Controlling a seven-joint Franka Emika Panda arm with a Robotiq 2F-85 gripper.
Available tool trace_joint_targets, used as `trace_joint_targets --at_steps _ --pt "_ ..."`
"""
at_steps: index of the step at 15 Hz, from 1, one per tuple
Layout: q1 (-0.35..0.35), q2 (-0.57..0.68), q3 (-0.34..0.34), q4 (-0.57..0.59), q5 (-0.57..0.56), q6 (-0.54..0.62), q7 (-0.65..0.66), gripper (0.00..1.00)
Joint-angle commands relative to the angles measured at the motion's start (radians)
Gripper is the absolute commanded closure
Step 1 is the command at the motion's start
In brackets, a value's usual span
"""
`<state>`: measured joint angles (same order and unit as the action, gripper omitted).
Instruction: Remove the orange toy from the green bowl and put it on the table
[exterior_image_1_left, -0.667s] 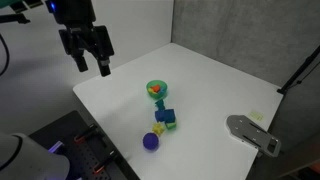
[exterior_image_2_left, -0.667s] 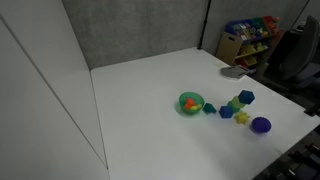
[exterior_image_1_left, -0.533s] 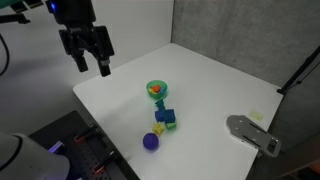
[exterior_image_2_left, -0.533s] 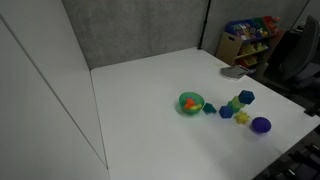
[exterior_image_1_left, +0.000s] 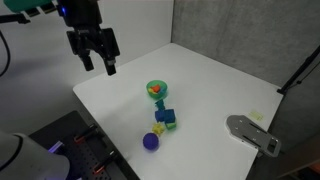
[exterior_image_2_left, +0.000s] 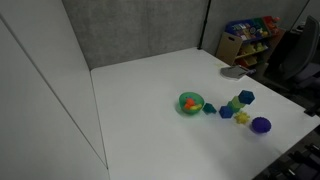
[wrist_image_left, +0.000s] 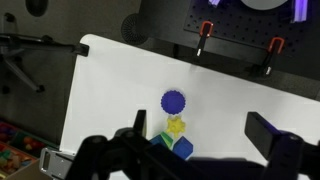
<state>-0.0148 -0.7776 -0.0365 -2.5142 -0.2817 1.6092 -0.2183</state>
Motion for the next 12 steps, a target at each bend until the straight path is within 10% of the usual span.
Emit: trace_joint_targets --at_steps 1,12 --pt "0.028 0.114 -0.007 0.055 0.032 0.064 0.041 0.00" --pt "0.055 0.513 0.035 0.226 0.173 0.328 0.117 0.00"
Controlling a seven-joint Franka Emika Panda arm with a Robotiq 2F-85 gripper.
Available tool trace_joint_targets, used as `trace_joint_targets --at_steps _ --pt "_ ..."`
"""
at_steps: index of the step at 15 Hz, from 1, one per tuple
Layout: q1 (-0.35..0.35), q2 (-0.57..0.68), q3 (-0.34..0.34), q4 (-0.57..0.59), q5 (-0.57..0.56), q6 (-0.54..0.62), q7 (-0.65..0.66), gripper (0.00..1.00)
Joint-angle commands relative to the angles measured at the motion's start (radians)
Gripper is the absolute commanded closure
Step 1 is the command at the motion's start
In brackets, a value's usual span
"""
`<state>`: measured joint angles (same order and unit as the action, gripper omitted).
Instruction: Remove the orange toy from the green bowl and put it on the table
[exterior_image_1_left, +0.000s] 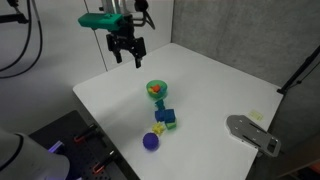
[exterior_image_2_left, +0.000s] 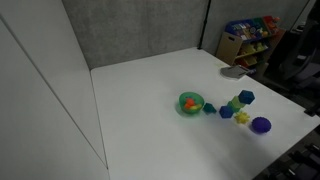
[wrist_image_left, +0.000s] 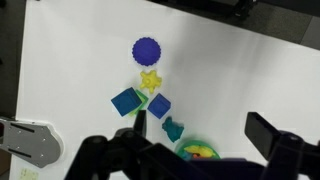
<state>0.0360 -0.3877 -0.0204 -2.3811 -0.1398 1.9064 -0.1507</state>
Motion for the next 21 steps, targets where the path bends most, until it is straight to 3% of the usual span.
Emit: trace_joint_targets --at_steps 1,9,16,21 --pt "0.004 0.163 0.027 0.116 0.037 0.047 0.065 0.00" --pt "0.020 0.404 0.076 0.284 0.065 0.195 0.199 0.00" --pt "0.022 0.404 0.074 0.277 0.049 0.205 0.190 0.00" --pt "0.024 0.534 0.073 0.363 0.038 0.202 0.178 0.00"
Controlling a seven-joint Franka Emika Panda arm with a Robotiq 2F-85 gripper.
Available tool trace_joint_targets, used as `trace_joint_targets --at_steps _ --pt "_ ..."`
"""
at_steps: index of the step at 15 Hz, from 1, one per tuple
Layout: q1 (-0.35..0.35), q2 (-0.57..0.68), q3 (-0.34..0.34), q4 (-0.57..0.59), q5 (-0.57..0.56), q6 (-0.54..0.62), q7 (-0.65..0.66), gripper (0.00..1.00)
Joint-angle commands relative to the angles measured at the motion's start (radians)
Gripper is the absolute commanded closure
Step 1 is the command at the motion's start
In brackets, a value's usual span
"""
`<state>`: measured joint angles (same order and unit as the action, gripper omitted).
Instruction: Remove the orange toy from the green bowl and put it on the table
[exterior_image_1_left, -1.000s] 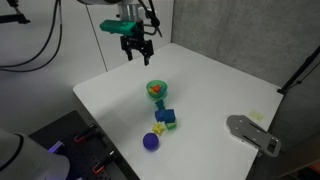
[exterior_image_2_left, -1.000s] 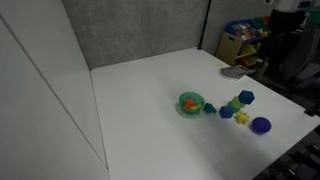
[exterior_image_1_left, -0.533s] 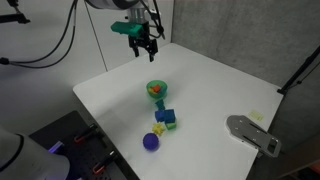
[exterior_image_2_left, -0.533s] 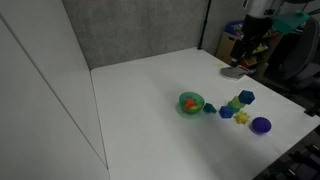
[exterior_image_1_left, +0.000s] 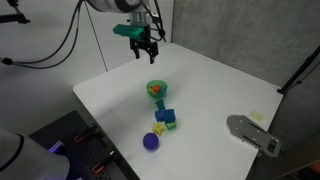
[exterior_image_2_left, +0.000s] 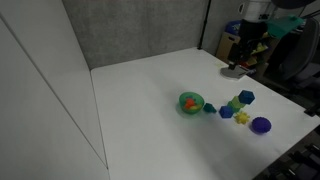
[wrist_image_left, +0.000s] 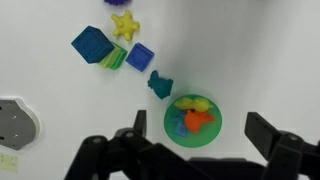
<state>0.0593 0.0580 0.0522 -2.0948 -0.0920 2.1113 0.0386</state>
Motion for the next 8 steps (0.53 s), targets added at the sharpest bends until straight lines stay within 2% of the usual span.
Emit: trace_joint_targets --at_steps 1,8 --pt "0.001 0.115 0.001 0.094 -0.002 0.001 -0.020 0.00" --pt "0.031 0.358 -0.011 0.269 -0.023 0.050 0.067 0.00"
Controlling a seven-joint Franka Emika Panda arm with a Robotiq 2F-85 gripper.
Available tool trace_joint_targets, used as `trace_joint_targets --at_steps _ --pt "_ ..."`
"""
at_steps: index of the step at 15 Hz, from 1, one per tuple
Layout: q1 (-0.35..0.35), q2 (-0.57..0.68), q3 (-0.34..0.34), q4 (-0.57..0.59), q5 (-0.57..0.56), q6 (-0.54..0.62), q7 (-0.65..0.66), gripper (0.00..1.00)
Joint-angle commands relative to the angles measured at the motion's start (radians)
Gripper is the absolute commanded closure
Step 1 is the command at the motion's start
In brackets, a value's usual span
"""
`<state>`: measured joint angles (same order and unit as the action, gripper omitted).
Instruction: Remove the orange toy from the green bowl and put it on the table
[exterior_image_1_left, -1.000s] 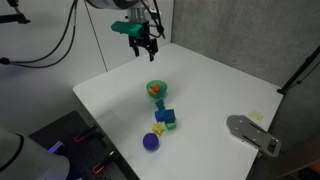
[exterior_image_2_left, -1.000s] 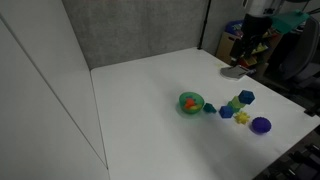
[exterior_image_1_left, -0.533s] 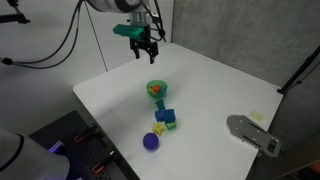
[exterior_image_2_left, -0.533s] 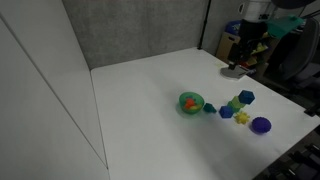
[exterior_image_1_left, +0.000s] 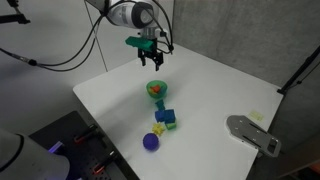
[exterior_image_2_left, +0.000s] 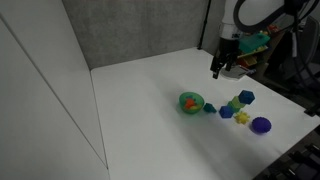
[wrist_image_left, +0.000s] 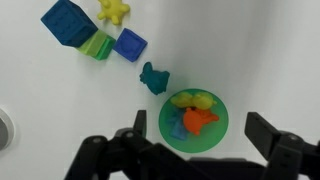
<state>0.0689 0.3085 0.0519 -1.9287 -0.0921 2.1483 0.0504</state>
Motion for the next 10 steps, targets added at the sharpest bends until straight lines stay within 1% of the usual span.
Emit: trace_joint_targets --at_steps 1,5,10 --pt "0.033 0.147 -0.019 0.126 -0.038 0.032 0.082 0.00" --pt "0.062 0.293 -0.032 0.228 -0.026 0.063 0.134 0.00" --pt "0.082 0.433 -0.038 0.349 -0.005 0.091 0.156 0.00"
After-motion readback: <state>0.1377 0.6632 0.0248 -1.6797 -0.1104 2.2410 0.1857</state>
